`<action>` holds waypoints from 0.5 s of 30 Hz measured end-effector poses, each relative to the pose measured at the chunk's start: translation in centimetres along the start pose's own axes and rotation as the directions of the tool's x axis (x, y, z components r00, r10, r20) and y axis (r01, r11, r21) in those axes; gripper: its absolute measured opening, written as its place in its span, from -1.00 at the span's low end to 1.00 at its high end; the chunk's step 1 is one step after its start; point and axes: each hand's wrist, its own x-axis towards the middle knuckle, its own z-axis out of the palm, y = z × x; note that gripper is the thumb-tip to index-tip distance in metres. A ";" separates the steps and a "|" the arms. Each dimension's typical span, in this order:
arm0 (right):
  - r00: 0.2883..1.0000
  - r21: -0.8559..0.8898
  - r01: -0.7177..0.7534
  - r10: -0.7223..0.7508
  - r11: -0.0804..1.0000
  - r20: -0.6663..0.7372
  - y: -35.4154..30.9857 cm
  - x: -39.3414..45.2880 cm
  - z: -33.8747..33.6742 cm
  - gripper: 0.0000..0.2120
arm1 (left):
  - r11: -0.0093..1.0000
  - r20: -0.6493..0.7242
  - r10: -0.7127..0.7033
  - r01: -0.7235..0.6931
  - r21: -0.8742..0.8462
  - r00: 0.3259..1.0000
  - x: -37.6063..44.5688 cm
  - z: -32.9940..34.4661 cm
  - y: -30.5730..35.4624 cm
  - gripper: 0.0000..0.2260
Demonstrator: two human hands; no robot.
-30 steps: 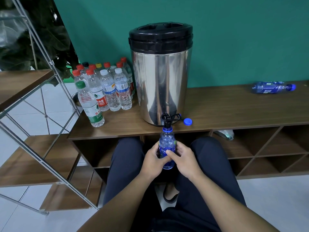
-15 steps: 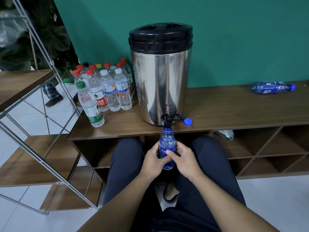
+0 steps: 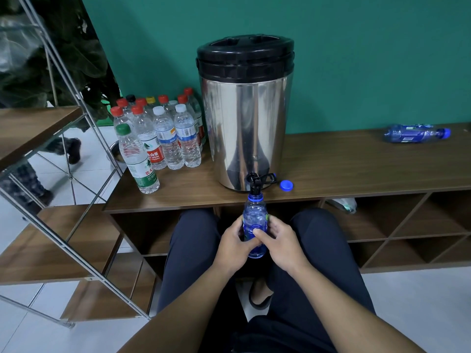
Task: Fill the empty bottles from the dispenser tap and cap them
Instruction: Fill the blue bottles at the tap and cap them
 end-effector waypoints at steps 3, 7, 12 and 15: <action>1.000 0.003 -0.001 0.001 1.000 -0.001 0.0 0.0 0.0 -0.63 | 1.000 0.000 0.001 -0.001 -0.010 1.000 0.0 0.0 0.0 -0.51; 1.000 0.006 0.001 -0.001 1.000 -0.004 0.1 0.0 0.0 -0.63 | 1.000 -0.001 0.002 -0.002 -0.021 1.000 -0.1 0.0 0.1 -0.50; 1.000 0.007 -0.002 0.002 1.000 0.002 0.1 0.0 0.0 -0.62 | 1.000 0.001 0.001 -0.001 -0.021 1.000 -0.1 0.0 0.1 -0.49; 1.000 0.005 -0.002 0.002 1.000 0.003 0.1 0.0 0.0 -0.62 | 1.000 0.001 0.000 0.000 -0.023 1.000 -0.1 0.0 0.0 -0.48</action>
